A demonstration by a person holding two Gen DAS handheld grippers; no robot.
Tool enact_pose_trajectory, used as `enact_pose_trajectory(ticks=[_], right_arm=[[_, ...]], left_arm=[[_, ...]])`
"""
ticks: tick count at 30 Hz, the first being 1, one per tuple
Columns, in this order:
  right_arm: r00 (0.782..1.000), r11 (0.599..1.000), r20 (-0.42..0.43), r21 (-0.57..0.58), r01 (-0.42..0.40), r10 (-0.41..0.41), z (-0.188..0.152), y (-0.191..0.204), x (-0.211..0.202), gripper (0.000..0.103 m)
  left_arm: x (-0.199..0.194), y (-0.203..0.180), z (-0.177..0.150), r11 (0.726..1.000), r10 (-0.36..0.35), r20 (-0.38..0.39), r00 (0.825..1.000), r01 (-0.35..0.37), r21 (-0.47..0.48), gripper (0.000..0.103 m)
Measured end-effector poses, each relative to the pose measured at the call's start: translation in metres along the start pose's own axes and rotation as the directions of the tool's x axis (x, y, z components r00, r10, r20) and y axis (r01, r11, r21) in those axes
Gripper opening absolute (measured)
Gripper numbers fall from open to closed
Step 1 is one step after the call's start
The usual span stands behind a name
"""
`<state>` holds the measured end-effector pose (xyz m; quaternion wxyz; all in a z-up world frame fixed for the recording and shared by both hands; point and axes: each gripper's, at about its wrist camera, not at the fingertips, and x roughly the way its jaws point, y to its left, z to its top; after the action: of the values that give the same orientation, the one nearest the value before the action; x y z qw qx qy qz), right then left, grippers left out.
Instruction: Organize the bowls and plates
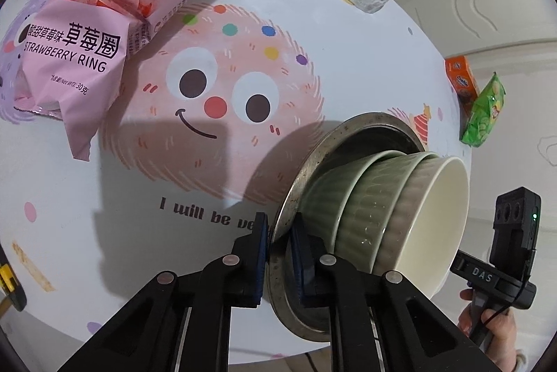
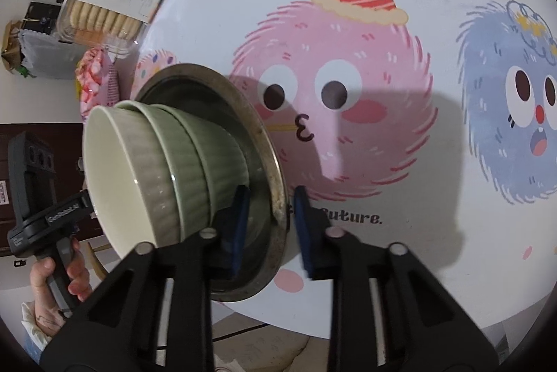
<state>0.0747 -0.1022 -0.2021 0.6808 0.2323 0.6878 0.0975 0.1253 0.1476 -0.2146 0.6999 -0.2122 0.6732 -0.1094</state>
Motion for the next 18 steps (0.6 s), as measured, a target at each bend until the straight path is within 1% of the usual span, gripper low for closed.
enact_pose_trajectory(ticks=[2, 4, 5, 7, 11, 18], right_arm=[[1.000, 1.000, -0.004, 0.002, 0.001, -0.001, 0.000, 0.000, 0.002, 0.020], [1.000, 1.000, 0.001, -0.020, 0.014, -0.014, -0.001, 0.001, 0.002, 0.017], [1.000, 0.999, 0.005, -0.030, 0.025, -0.025, -0.001, 0.002, 0.002, 0.012], [1.000, 0.999, 0.015, -0.035, 0.017, -0.016, -0.002, 0.001, 0.001, 0.012], [0.998, 0.996, 0.034, -0.076, 0.053, -0.051, -0.004, 0.007, -0.001, 0.012], [0.997, 0.993, 0.068, -0.103, 0.055, -0.048, -0.002, 0.008, -0.011, 0.012]], left_arm=[[0.000, -0.002, -0.001, 1.000, 0.009, 0.004, 1.000, -0.009, 0.009, 0.012], [0.000, -0.002, -0.001, 1.000, 0.015, 0.008, 1.000, -0.016, 0.016, 0.012], [0.000, -0.003, -0.001, 1.000, 0.017, 0.010, 1.000, -0.018, 0.018, 0.011], [0.000, -0.005, -0.002, 0.999, 0.031, 0.015, 0.999, -0.031, 0.036, 0.011], [-0.002, -0.009, -0.003, 0.997, 0.056, 0.029, 0.998, -0.058, 0.059, 0.011], [-0.005, -0.017, -0.007, 0.994, 0.068, 0.041, 0.997, -0.072, 0.087, 0.010]])
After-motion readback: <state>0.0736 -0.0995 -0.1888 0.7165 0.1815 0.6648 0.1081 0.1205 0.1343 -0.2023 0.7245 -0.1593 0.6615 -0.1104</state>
